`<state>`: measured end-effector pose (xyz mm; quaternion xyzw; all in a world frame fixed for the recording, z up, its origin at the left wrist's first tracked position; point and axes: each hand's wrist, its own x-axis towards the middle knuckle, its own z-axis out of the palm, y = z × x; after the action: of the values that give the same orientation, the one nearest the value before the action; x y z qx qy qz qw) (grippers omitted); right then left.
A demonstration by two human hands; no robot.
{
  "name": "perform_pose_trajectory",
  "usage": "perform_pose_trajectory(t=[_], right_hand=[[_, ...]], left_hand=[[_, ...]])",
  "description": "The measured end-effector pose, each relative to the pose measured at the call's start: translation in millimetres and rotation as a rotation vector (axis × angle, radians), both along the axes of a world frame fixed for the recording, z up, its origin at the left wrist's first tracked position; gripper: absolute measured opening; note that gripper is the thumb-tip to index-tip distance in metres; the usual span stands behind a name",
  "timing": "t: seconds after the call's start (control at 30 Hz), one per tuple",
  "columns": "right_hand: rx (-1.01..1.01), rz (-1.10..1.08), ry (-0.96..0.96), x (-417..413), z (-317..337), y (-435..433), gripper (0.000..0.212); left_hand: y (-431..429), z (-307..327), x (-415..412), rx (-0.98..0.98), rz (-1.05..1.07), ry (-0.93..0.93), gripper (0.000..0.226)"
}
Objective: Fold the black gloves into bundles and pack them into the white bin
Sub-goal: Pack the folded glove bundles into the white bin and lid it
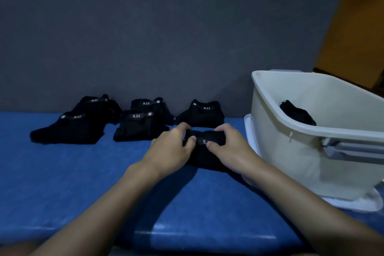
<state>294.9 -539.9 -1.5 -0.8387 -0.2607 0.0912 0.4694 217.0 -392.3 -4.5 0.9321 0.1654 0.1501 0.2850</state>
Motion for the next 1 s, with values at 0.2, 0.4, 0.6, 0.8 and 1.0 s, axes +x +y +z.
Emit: perform_pose_trajectory(t=[0.2, 0.4, 0.6, 0.8, 1.0], right_hand=[[-0.010, 0.083, 0.103, -8.6, 3.9, -8.0, 0.017], [-0.015, 0.166, 0.128, -19.2, 13.9, -17.3, 0.021], [0.109, 0.339, 0.148, -39.9, 44.3, -27.3, 0.047], [0.197, 0.386, -0.001, -54.4, 83.0, -27.9, 0.068], [0.293, 0.341, -0.256, -60.1, 134.5, -41.8, 0.043]], left_hand=[[3.6, -0.9, -7.6, -0.272, -0.031, -0.055, 0.026], [1.0, 9.9, -21.5, -0.394, -0.094, -0.151, 0.037], [5.9, 56.9, -49.0, -0.308, -0.299, -0.257, 0.038], [2.2, 119.6, -63.7, -0.189, -0.445, -0.290, 0.036], [-9.4, 175.9, -60.7, 0.032, -0.445, -0.404, 0.038]])
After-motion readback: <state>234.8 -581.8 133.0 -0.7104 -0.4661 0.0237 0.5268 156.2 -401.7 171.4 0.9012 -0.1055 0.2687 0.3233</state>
